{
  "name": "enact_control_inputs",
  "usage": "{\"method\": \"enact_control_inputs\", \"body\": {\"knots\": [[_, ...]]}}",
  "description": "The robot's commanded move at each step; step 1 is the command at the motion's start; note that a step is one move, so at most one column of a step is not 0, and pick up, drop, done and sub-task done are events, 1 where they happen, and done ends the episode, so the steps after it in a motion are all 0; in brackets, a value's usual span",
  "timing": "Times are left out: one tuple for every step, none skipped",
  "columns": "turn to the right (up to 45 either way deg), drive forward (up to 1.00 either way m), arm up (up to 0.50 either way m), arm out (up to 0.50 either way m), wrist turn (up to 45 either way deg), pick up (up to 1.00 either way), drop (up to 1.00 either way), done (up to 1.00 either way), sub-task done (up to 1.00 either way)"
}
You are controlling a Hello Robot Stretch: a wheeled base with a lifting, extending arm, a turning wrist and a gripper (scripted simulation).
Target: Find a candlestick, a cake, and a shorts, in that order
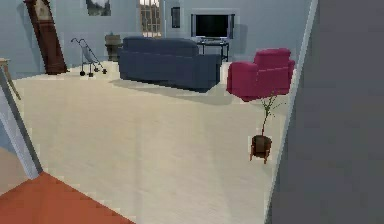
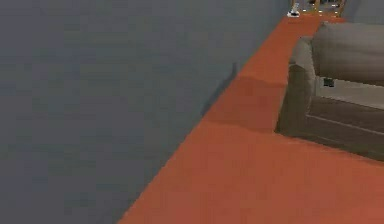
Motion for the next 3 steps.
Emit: {"method": "enact_control_inputs", "body": {"knots": [[0.0, 0.05, 0.0, 0.0, 0.0, 0.0, 0.0, 0.0, 0.0], [-24.0, 0.0, 0.0, 0.0, 0.0, 0.0, 0.0, 0.0, 0.0], [0.0, 1.0, 0.0, 0.0, 0.0, 0.0, 0.0, 0.0, 0.0]]}}
